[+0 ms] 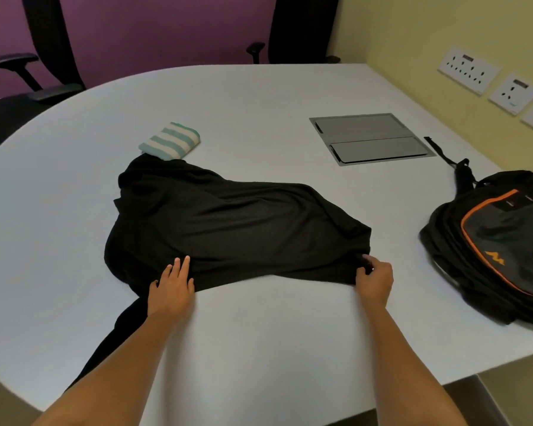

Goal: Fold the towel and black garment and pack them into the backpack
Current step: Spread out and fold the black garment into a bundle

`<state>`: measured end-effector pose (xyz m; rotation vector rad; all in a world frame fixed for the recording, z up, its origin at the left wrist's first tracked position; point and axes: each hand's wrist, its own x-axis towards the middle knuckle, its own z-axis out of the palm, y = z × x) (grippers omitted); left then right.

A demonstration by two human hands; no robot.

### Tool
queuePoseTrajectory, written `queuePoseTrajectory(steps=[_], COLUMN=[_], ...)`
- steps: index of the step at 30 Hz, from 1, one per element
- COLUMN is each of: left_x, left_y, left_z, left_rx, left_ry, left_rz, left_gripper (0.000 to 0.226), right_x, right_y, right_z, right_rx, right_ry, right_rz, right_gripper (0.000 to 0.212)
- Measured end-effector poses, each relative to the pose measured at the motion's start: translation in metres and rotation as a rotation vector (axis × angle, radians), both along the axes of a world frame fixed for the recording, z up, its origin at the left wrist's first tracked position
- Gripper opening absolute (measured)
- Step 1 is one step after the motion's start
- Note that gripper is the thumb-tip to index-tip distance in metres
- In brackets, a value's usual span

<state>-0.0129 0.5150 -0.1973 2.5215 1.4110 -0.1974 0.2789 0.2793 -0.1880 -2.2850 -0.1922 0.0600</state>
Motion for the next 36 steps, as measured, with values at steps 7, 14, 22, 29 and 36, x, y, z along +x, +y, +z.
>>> queuePoseTrajectory(steps=[7, 14, 22, 29, 36], left_x=[-0.012, -0.011, 0.009, -0.007, 0.035], left_y=[-0.001, -0.005, -0.028, -0.046, -0.071], left_z=[0.001, 0.012, 0.001, -0.011, 0.033], left_rx=[-0.068, -0.098, -0.078, -0.148, -0.144], left_ry=[0.069, 0.185, -0.016, 0.072, 0.464], left_rz=[0.08, 0.214, 0.056, 0.068, 0.092], left_gripper=[0.056, 0.054, 0.055, 0.058, 0.045], right_x=[-0.023, -0.008, -0.028, -0.05, -0.033], right_y=[-0.047, -0.079, 0.002, -0.005, -0.019], right_z=[0.012, -0.012, 0.016, -0.032, -0.017], right_rx=[0.338, 0.045, -0.103, -0.7, -0.729], right_ry=[0.125, 0.17, -0.125, -0.097, -0.196], right_rz=[-0.254, -0.623, 0.116, 0.468, 0.229], right_gripper=[0.013, 0.018, 0.029, 0.057, 0.042])
